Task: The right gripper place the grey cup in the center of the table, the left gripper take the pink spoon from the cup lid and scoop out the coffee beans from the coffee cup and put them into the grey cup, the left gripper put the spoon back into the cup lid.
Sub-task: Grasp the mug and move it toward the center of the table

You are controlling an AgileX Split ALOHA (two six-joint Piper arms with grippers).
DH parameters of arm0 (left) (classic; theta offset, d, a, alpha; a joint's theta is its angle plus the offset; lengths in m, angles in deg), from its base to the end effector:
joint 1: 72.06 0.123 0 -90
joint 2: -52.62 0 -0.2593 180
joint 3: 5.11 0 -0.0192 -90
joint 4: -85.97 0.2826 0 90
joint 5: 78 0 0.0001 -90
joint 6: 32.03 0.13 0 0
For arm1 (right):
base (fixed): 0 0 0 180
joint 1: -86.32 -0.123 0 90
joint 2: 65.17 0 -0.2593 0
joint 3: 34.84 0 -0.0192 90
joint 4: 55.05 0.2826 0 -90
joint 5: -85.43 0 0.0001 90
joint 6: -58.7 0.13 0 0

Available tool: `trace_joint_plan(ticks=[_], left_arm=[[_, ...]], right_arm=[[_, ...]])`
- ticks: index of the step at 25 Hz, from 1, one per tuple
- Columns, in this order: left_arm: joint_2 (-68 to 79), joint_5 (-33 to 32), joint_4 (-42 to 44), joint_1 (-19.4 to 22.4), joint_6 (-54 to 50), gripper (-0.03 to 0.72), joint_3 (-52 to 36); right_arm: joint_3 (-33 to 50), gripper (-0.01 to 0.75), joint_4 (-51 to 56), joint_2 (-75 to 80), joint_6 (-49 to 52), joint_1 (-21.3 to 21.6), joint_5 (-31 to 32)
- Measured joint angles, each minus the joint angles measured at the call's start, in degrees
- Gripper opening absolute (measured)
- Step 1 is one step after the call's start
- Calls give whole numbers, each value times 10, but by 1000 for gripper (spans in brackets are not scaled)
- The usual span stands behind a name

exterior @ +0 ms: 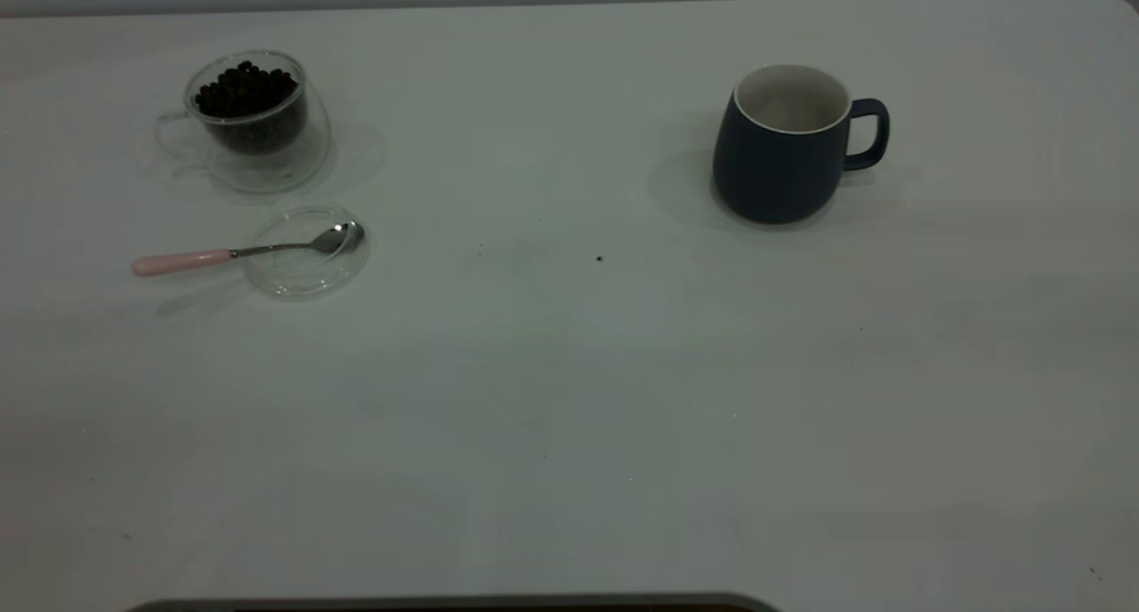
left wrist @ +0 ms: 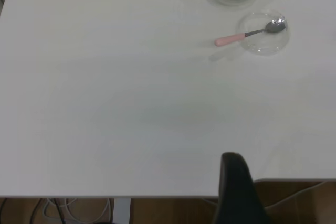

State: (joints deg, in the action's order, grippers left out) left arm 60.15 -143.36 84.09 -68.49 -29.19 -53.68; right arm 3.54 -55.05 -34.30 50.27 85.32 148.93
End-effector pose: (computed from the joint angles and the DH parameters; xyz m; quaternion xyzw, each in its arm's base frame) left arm 0.0777 0.0010 0.2627 -0.0042 0.8722 0.0110 0.4890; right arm 0.1303 0.0023 0.2858 -0.0753 0.9131 -0.0260 0.3999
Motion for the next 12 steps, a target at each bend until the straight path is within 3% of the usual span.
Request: trace_joint_plan(ticks=[9, 12], left_arm=[[0, 0, 0, 0, 2, 513, 0], [0, 0, 0, 0, 1, 513, 0]], right_arm=[[-99, 588, -24, 370, -128, 0, -121], [-131, 619, -24, 467, -160, 0, -154]])
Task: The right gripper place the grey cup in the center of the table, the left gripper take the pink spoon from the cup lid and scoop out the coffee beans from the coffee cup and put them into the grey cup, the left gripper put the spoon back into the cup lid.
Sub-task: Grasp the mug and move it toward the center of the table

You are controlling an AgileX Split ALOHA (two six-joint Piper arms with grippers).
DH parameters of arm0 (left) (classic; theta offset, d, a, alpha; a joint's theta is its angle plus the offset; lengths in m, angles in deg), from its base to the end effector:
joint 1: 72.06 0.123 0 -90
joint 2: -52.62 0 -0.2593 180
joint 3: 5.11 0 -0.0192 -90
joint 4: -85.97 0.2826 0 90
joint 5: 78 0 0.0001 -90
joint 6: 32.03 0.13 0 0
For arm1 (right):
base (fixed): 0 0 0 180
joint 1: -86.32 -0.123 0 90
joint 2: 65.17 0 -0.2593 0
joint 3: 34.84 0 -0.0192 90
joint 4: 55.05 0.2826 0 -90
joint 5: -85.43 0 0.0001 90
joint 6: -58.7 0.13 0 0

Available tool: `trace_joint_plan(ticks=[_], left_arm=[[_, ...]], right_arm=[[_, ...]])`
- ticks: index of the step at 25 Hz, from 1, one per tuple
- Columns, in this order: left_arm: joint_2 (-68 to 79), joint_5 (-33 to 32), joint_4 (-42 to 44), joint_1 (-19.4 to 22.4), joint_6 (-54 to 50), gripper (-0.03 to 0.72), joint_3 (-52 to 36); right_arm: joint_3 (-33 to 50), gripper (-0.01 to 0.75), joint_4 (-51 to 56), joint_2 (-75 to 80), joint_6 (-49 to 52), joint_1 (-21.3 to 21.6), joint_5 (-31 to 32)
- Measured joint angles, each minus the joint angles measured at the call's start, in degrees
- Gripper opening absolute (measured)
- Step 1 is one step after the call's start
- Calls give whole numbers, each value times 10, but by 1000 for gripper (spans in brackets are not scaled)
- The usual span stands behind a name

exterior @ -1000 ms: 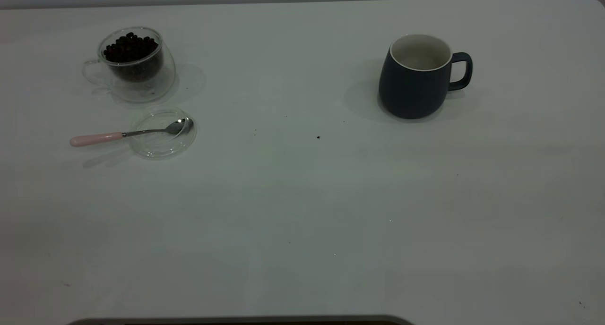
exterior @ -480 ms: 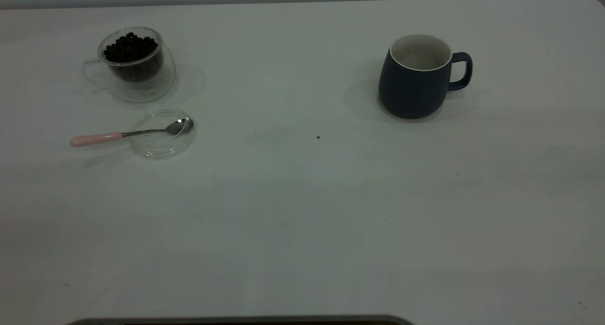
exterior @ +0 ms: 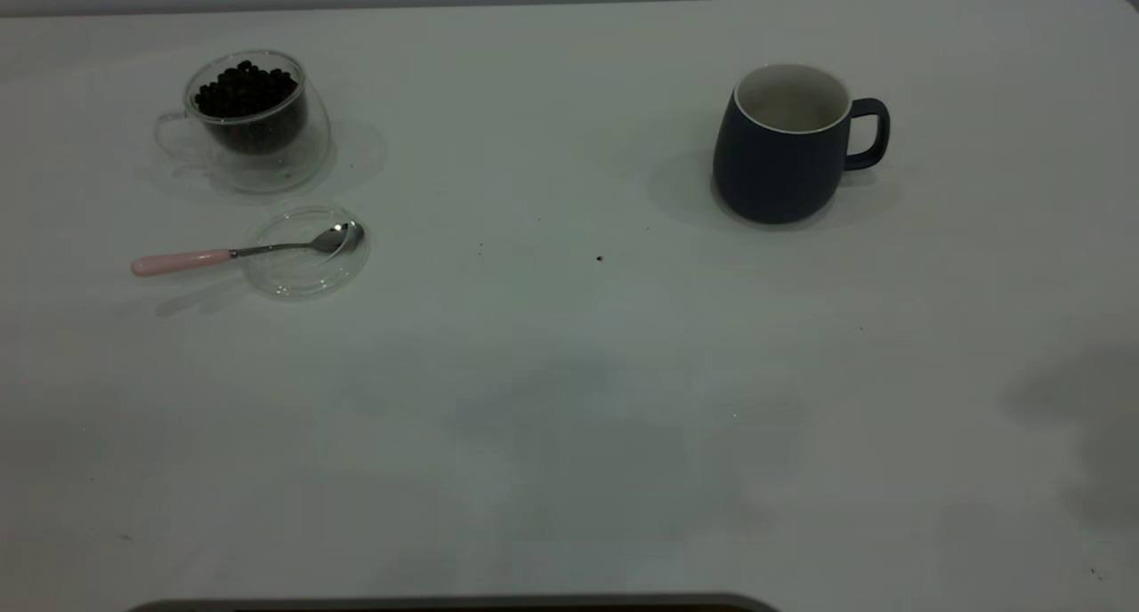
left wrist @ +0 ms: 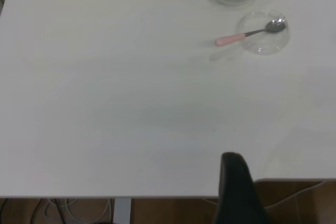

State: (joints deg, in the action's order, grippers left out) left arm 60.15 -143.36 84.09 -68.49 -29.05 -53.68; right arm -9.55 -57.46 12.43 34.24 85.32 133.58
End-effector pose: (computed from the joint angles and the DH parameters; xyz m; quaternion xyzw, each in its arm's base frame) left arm 0.0777 0.0010 0.2627 -0.0032 0.8722 0.0116 0.4890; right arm 0.2870 0.0009 0.2182 -0.2227 0.9421 -0.0691 0.2410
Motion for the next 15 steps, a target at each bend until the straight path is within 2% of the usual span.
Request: trace_joint_plan(ticks=[5, 10, 15], left_arm=[[0, 0, 0, 0, 0, 513, 0], [0, 0, 0, 0, 0, 513, 0], [0, 0, 0, 0, 0, 513, 0]], right_arm=[[-53, 699, 0, 137, -150, 0, -46], [-82, 701, 17, 263, -266, 0, -128], [-116, 698, 24, 379, -358, -15, -182]])
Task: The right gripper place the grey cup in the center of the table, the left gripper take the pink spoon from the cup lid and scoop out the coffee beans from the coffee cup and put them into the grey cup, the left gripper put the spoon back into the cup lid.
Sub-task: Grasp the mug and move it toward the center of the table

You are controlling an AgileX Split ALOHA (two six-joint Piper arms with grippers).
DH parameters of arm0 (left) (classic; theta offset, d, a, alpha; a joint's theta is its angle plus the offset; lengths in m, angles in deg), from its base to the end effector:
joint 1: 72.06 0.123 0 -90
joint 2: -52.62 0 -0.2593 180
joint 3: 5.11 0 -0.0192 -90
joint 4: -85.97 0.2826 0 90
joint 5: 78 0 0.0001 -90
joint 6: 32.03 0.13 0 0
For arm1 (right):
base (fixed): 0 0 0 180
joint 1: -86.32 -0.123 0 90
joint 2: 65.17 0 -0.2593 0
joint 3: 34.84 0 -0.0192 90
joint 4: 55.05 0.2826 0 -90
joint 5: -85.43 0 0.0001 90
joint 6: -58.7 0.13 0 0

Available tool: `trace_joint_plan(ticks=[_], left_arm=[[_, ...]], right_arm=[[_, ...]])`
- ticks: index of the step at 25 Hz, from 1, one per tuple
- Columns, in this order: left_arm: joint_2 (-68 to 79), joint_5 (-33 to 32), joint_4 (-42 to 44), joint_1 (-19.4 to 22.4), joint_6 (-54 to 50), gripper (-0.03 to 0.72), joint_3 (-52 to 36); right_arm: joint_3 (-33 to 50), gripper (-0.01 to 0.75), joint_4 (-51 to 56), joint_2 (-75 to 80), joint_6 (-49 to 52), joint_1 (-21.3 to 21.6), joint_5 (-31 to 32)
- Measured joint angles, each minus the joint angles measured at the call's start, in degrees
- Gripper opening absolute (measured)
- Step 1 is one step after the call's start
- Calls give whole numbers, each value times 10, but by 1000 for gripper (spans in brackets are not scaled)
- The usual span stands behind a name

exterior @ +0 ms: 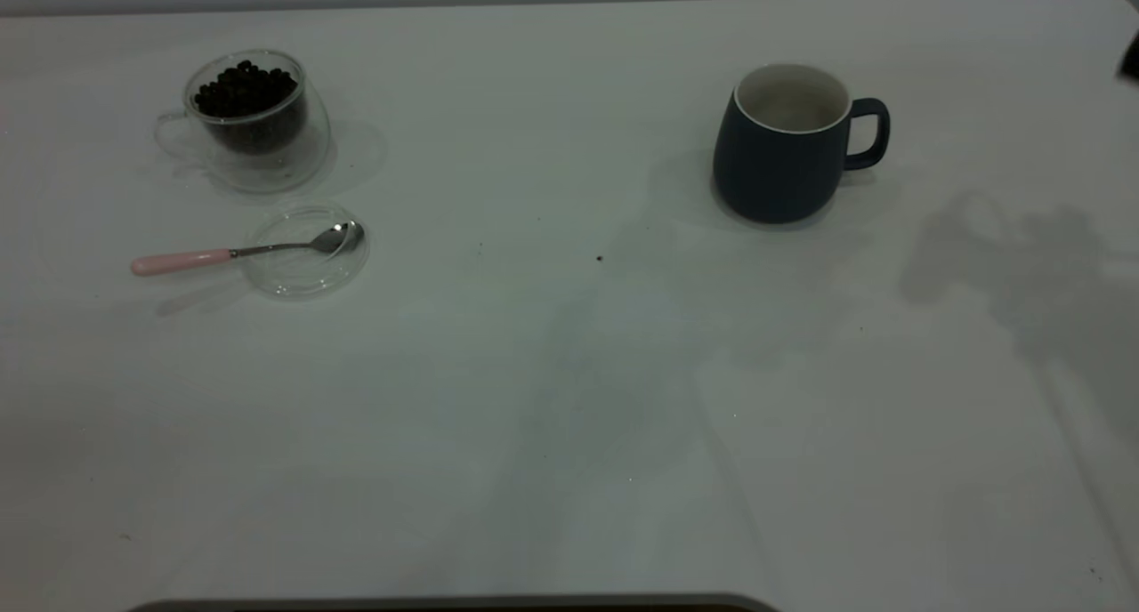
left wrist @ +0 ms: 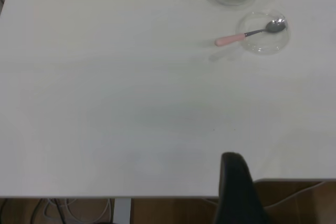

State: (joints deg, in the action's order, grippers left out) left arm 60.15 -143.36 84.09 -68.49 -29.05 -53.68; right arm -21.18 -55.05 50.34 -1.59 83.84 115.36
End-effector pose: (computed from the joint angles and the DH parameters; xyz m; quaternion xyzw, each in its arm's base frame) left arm 0.0777 0.0010 0.2627 -0.0032 0.8722 0.0116 0.4890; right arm 0.3888 0.0168 0.0719 -0.5121 0.8395 -0.0877 0.1588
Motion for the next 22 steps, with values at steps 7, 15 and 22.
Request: trace_joint_plan(ticks=[7, 15, 22], left_arm=[[0, 0, 0, 0, 0, 513, 0], [0, 0, 0, 0, -1, 513, 0], [0, 0, 0, 0, -2, 513, 0]], right_arm=[[-93, 677, -4, 138, -44, -24, -21], [-187, 654, -11, 245, -72, -58, -23], [-246, 640, -11, 286, -78, -90, -27]])
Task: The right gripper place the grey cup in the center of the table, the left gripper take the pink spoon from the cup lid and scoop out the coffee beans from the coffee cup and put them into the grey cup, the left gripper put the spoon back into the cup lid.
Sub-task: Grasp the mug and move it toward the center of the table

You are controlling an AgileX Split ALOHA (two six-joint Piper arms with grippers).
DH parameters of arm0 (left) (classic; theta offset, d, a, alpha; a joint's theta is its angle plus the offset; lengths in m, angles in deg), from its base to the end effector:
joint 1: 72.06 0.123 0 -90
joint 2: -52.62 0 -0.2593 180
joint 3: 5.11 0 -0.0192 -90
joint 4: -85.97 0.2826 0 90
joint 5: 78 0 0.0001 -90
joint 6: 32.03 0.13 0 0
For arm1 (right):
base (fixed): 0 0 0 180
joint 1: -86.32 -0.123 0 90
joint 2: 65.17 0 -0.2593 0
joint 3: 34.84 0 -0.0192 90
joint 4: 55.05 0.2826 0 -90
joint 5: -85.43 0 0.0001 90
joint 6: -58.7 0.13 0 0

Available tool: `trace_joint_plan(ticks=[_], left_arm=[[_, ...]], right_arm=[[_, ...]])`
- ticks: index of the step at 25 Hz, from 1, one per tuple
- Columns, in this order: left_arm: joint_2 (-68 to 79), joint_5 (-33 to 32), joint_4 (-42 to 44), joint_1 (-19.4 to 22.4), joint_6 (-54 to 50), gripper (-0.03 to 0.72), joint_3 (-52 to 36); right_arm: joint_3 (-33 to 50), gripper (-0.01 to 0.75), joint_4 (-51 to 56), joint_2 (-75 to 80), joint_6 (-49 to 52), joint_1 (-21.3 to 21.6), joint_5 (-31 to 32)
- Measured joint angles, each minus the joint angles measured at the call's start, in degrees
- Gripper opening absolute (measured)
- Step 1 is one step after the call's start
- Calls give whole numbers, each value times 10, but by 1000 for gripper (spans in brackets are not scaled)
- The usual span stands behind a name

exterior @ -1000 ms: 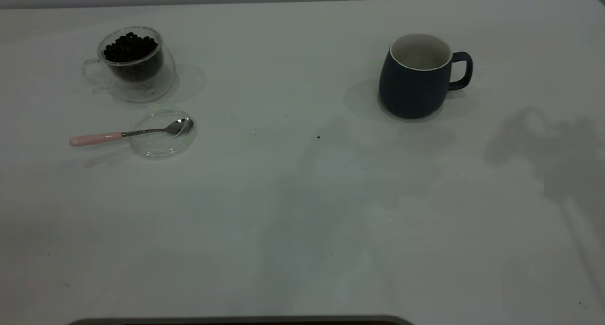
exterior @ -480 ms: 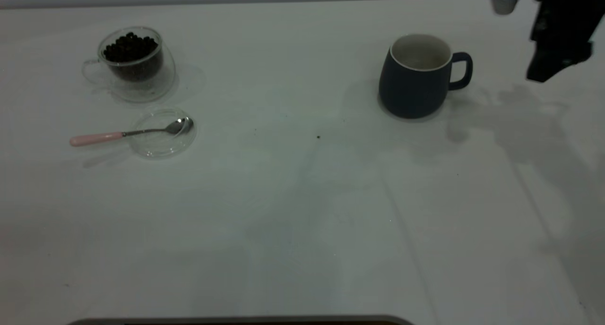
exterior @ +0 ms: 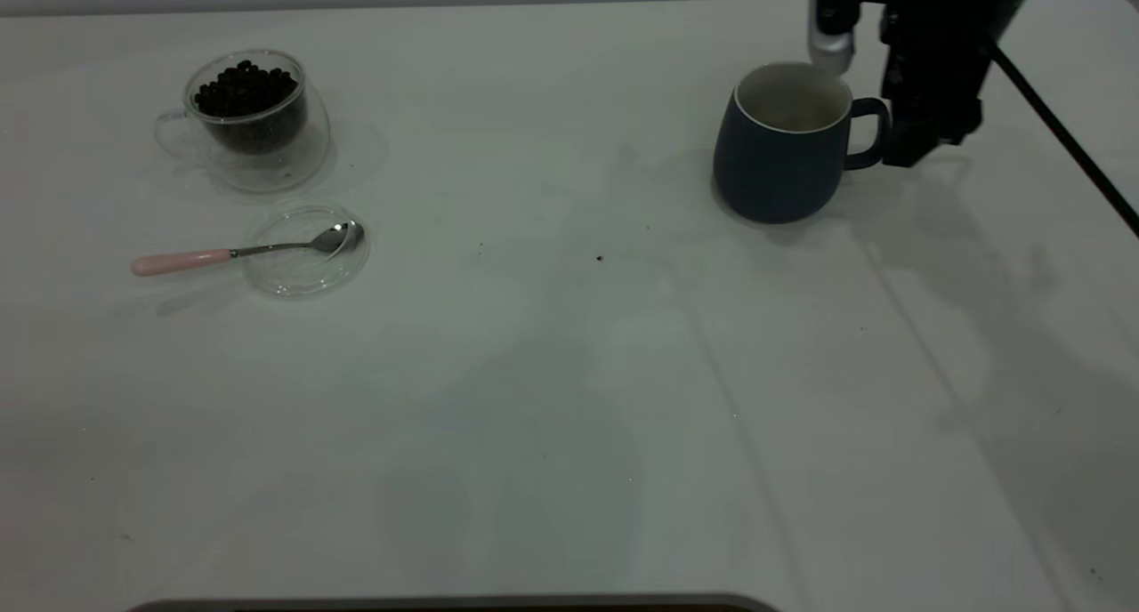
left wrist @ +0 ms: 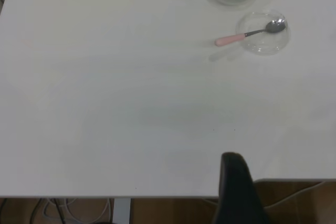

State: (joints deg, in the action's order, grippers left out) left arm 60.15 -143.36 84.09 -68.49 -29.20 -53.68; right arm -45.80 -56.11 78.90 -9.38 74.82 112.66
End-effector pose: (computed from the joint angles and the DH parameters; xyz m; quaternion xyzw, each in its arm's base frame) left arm 0.0777 0.0010 0.2627 -0.0043 0.8722 0.0110 0.4890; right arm 0.4638 0.0932 -0.0264 -0.6362 0.7524 -0.0858 0.1477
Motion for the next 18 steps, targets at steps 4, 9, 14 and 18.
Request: trace_joint_plan(ticks=[4, 9, 14, 18], left_arm=[[0, 0, 0, 0, 0, 513, 0], [0, 0, 0, 0, 0, 513, 0], [0, 0, 0, 0, 0, 513, 0], [0, 0, 0, 0, 0, 513, 0]], right_arm=[[-13, 631, 0, 11, 0, -23, -3], [-14, 622, 18, 16, 2, -63, -14], [-15, 612, 74, 24, 2, -108, -36], [-15, 602, 124, 28, 2, -140, -57]])
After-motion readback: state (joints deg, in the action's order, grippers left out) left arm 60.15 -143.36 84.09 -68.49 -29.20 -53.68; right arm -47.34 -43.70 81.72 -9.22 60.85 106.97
